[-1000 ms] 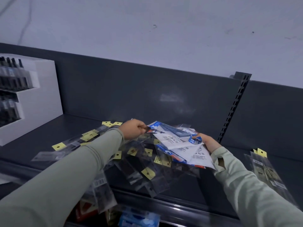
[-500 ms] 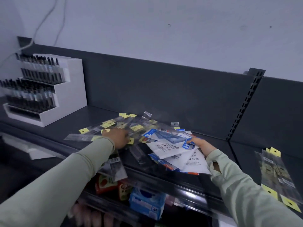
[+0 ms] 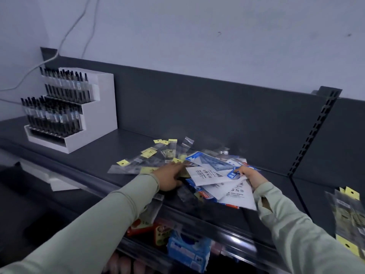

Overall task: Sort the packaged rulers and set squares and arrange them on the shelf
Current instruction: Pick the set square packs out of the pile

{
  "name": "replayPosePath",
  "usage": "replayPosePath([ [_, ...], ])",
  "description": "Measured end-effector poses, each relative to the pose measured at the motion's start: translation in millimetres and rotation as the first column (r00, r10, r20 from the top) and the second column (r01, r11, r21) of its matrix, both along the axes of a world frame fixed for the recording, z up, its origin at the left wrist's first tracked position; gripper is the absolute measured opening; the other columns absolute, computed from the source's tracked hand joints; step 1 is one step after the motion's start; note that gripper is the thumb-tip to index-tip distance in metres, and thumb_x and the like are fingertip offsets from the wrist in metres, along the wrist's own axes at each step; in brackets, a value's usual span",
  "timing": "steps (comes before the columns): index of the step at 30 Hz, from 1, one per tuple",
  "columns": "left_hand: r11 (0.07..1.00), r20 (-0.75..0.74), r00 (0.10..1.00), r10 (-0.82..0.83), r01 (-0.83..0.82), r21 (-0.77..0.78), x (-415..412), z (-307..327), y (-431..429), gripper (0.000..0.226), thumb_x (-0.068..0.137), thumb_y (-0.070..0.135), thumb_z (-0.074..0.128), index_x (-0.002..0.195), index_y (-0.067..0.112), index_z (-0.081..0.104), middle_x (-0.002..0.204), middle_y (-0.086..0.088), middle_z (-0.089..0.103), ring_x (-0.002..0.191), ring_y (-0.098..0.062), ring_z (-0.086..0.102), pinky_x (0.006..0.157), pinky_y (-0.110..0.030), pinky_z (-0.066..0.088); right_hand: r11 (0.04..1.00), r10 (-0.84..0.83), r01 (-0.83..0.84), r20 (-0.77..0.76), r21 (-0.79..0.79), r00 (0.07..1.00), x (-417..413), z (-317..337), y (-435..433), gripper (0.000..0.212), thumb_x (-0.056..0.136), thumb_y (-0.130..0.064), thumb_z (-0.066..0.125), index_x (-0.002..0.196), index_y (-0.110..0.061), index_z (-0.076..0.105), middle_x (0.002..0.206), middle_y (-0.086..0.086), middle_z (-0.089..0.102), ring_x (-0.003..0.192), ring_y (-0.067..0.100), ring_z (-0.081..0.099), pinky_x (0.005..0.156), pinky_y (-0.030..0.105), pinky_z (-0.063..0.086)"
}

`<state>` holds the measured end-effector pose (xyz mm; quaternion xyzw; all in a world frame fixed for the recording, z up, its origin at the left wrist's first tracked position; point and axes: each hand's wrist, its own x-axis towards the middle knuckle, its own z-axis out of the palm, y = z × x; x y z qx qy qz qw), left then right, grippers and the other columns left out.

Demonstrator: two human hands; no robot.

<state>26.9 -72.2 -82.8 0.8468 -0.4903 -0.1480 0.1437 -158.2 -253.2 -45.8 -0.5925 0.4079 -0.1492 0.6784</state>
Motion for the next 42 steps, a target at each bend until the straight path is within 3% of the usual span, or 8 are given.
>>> replayPosePath([
  [10,0.999,0.16,0.987,-0.003,-0.003,0.038,41,14,8,0.068,0.095,0.011,0.053,0.151,0.03,0.02,0.16,0.0,0.014,0.144,-0.024,0.024,0.114,-0.034,0.026,0.995,-0.072,0.069,-0.036,-0.076,0.997,20,8,1,0.032,0.095,0.0,0.033,0.066,0.0,0.048,0.03,0.008,0.048,0.02,0.015,0.045,0.025,0.012,0.032],
  [17,0.963,0.323,0.911,0.257,-0.268,-0.012,62,23,8,0.035,0.096,0.024,0.05,0.13,0.018,0.054,0.136,-0.009,0.05,0.12,-0.028,0.053,0.098,-0.039,0.045,0.99,-0.139,0.139,0.004,-0.027,0.99,6,7,-4,0.032,0.091,-0.001,0.041,0.059,-0.007,0.044,0.033,0.006,0.049,0.023,0.016,0.047,0.03,0.012,0.037],
  [25,0.939,0.315,0.888,0.335,-0.286,-0.194,32,45,-9,0.031,0.091,0.019,0.046,0.117,0.025,0.062,0.12,-0.001,0.063,0.114,-0.025,0.053,0.105,-0.04,0.035,0.989,-0.126,0.13,0.056,-0.077,0.99,-8,15,-6,0.048,0.09,0.002,0.04,0.045,-0.007,0.055,0.032,0.003,0.051,0.025,0.011,0.048,0.028,0.011,0.033],
  [29,0.861,-0.319,0.93,0.182,-0.307,-0.405,-1,50,-31,0.045,0.095,0.05,0.044,0.113,0.014,0.065,0.115,-0.004,0.066,0.103,-0.02,0.059,0.094,-0.032,0.043,0.989,-0.124,0.123,-0.005,-0.084,0.992,-7,18,-7,0.019,0.083,0.005,0.047,0.065,-0.002,0.046,0.029,0.003,0.05,0.024,0.005,0.047,0.029,0.013,0.037],
  [31,0.884,-0.578,0.815,0.047,-0.303,-0.355,-20,53,-38,0.063,0.085,0.066,0.05,0.118,0.015,0.063,0.118,-0.003,0.067,0.108,-0.022,0.062,0.099,-0.038,0.047,0.992,-0.121,0.123,0.097,-0.019,0.988,-13,11,-7,0.02,0.09,0.002,0.042,0.076,0.002,0.056,0.045,0.009,0.063,0.037,0.015,0.06,0.038,0.018,0.048],
  [33,0.92,-0.74,0.669,-0.072,-0.242,-0.309,-35,53,-44,0.043,0.089,0.05,0.06,0.115,0.016,0.064,0.113,-0.007,0.071,0.103,-0.026,0.067,0.094,-0.042,0.053,0.992,-0.123,0.118,0.172,0.036,0.977,-20,7,-3,0.018,0.091,-0.001,0.043,0.084,0.003,0.059,0.053,0.011,0.067,0.042,0.019,0.064,0.04,0.021,0.051],
  [36,0.902,-0.86,0.475,-0.188,-0.263,-0.342,-51,51,-53,0.024,0.088,0.015,0.067,0.111,0.01,0.065,0.101,-0.009,0.073,0.086,-0.022,0.072,0.075,-0.033,0.059,0.987,-0.156,0.14,0.236,0.082,0.959,-24,8,-1,0.016,0.086,-0.005,0.052,0.098,0.002,0.061,0.064,0.013,0.07,0.05,0.024,0.067,0.048,0.027,0.055],
  [42,0.882,-0.903,0.35,-0.25,-0.304,-0.361,-73,59,-73,0.023,0.088,-0.004,0.061,0.11,0.003,0.063,0.096,-0.015,0.072,0.078,-0.025,0.072,0.067,-0.034,0.06,0.984,-0.174,0.148,0.325,0.104,0.93,-44,15,0,0.013,0.089,-0.008,0.052,0.082,-0.004,0.063,0.062,0.012,0.07,0.048,0.024,0.066,0.054,0.03,0.055],
])
